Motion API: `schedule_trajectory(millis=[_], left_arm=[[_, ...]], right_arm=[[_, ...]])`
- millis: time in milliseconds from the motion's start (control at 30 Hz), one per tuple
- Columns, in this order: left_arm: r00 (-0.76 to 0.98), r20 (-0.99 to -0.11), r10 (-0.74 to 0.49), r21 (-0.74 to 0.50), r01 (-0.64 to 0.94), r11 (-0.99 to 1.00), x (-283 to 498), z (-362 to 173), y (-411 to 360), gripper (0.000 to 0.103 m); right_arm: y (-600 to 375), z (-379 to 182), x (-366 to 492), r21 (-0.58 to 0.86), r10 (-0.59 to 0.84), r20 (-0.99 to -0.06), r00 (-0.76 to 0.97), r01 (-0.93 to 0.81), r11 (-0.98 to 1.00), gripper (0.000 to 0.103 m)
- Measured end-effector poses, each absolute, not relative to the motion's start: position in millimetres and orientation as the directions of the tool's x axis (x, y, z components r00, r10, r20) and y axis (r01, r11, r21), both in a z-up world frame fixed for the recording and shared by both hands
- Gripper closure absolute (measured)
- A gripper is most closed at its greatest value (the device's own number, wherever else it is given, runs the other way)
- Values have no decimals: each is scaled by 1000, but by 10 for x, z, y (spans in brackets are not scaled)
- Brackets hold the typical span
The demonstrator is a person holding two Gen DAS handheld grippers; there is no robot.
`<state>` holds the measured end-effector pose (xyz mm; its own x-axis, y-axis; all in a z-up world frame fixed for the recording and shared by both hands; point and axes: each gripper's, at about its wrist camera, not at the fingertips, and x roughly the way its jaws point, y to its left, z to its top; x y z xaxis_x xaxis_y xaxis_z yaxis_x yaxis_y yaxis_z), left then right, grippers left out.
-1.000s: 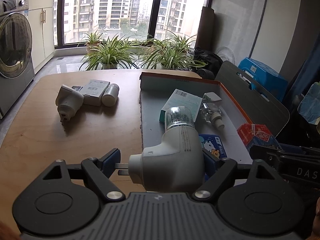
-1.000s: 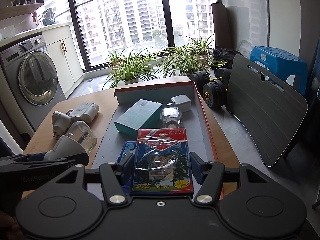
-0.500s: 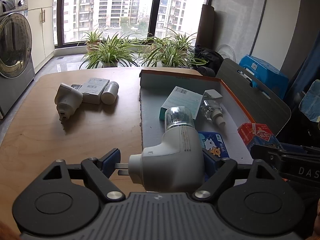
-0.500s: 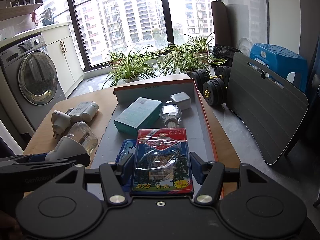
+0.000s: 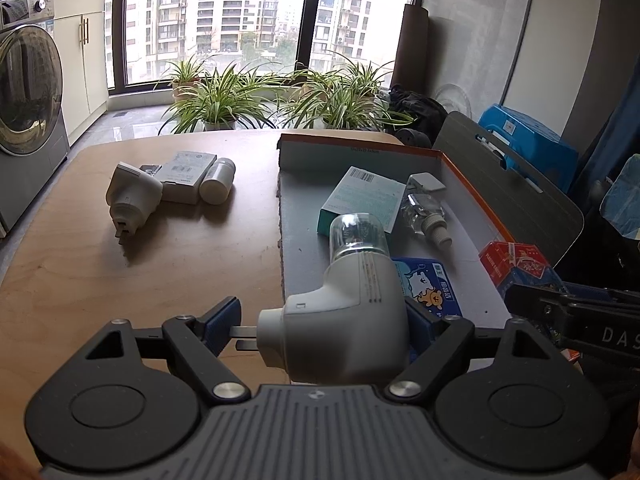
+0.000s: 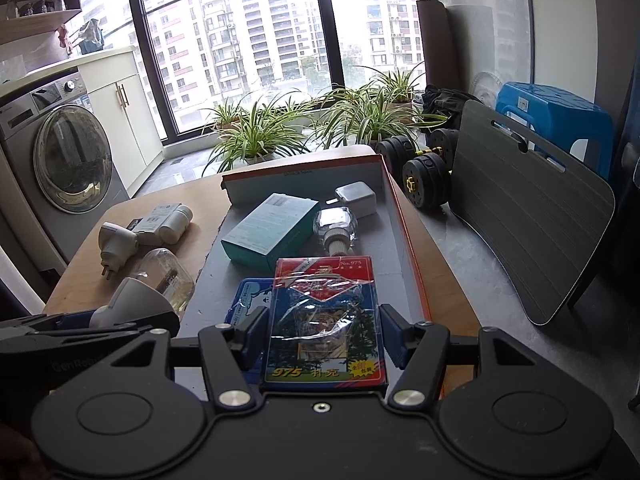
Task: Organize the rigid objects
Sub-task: 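Lower the white adapter and card packet into the tray with both tools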
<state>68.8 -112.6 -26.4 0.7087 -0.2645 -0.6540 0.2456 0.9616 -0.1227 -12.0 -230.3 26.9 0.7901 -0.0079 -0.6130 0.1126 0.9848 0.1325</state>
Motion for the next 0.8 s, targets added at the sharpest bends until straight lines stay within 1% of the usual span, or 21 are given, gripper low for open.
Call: schedule_trajectory(millis=[800], left_arm=[[701,-662,-264,-117,251,961,719,-285,-1190,17]], right_arm=[[-2347,225,-97,137,-7,-619,785,117,984,32]])
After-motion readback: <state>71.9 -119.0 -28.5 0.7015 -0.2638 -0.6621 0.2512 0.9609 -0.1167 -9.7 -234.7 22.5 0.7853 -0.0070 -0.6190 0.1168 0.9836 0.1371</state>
